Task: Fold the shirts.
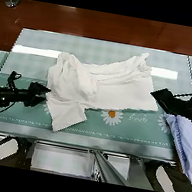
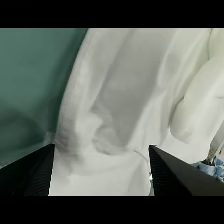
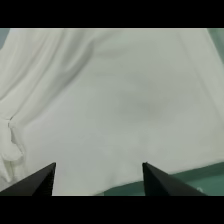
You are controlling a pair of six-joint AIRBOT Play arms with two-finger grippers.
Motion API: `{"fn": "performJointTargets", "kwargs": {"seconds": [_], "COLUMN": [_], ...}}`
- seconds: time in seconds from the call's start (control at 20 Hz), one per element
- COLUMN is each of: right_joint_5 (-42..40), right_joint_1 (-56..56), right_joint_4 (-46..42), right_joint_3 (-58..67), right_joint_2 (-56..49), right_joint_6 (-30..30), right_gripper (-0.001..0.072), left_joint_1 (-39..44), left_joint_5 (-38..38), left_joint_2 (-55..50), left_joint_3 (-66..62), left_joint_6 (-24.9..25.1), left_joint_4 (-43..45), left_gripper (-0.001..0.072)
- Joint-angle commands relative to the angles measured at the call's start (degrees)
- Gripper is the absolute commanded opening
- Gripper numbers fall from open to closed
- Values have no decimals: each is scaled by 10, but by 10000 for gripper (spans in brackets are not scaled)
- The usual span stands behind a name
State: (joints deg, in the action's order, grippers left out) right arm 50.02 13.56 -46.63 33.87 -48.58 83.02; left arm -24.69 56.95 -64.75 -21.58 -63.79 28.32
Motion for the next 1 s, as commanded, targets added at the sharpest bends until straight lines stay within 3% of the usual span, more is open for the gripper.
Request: {"fn": "performJointTargets", "kwargs": {"seconds": [0.0,0.05,0.1,0.15,0.2,0.35,0.45,0.5,0.8,0.95], "right_joint_5": [-23,-25,-21,-9,8,95,148,157,107,25], "right_joint_1": [3,15,33,55,86,180,191,191,175,130], "right_joint_4": [12,12,13,13,12,-97,-198,-205,-120,-79], "right_joint_3": [2,11,24,37,44,35,-5,-28,-73,-63], "right_joint_2": [1,1,1,1,1,-2,-2,-2,-42,-103], "right_joint_6": [10,11,12,12,12,20,47,49,30,33], "right_gripper": [625,625,625,625,625,625,625,625,624,624], "left_joint_1": [28,36,42,44,43,43,43,43,43,43], "left_joint_5": [-9,-11,-14,-13,-5,33,46,48,47,51], "left_joint_2": [-22,-26,-29,-29,-28,-28,-28,-28,-28,-28], "left_joint_3": [1,0,-4,-7,-13,-40,-56,-60,-61,-61], "left_joint_6": [4,8,9,15,23,38,38,40,42,41], "left_joint_4": [3,3,2,2,1,2,2,2,2,2], "left_gripper": [698,697,599,186,41,30,30,30,30,30]}}
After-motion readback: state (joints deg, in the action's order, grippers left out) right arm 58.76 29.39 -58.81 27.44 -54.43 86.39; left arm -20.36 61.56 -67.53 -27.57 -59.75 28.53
